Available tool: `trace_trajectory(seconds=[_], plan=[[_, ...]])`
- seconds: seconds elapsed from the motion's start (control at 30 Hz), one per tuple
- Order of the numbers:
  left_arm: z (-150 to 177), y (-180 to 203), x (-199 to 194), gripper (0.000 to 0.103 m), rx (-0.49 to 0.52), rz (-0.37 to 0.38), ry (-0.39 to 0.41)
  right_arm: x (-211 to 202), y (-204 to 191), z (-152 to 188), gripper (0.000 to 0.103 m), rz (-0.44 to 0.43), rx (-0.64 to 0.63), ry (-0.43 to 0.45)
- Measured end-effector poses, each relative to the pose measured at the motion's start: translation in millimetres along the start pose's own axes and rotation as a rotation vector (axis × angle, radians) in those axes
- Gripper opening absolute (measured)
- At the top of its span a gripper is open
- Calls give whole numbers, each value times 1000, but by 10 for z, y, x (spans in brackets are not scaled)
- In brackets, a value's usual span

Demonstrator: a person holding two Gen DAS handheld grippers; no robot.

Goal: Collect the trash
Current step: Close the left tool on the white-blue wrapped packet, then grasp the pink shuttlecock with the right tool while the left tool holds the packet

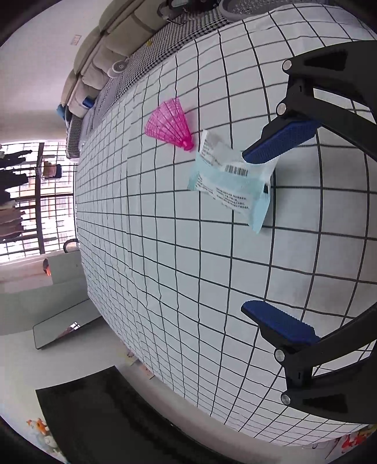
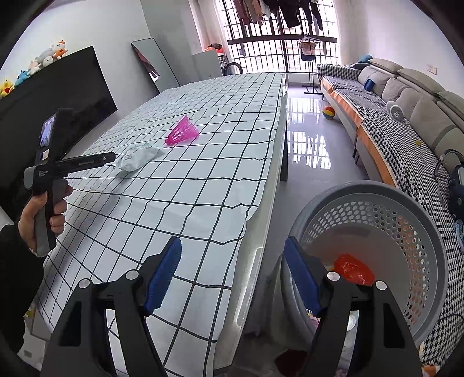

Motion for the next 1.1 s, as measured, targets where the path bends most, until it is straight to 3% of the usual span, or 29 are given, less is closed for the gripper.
trace_trajectory(seconds=[0.13, 0.23, 0.57, 0.63, 0.7, 0.73, 0.93, 1.1], plan=[[-123, 168, -17, 94, 32, 34, 21, -36, 19, -12, 71, -2, 6, 6], [-128, 284, 139, 94, 30, 74, -8, -52, 26, -14, 71, 0, 7, 7], [-2, 425, 657, 93, 26, 109, -87, -39, 77, -33, 71, 16, 12, 2], [11, 451, 678, 84, 19, 127, -90, -9, 67, -32, 71, 11, 13, -6], [33, 475, 689, 64, 19, 144, -97, 21, 46, -32, 71, 11, 8, -13], [44, 486, 688, 61, 20, 151, -97, 37, 33, -33, 71, 11, 5, -17], [-8, 465, 542, 54, 12, 151, -32, 124, -64, -123, 71, 7, -10, -20], [-122, 300, 395, 53, -12, 80, 47, 264, -270, -393, 71, -13, -59, 7]])
Point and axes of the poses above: each gripper's, at about its wrist camera, not at the fingertips, and x roughly the way its jaws point, y to its right, z to its underside, the point moved 4 cm from there along x, roughly the way its jaws point, and after that the axes turned 11 degrees about y, right-handed, at the moved point
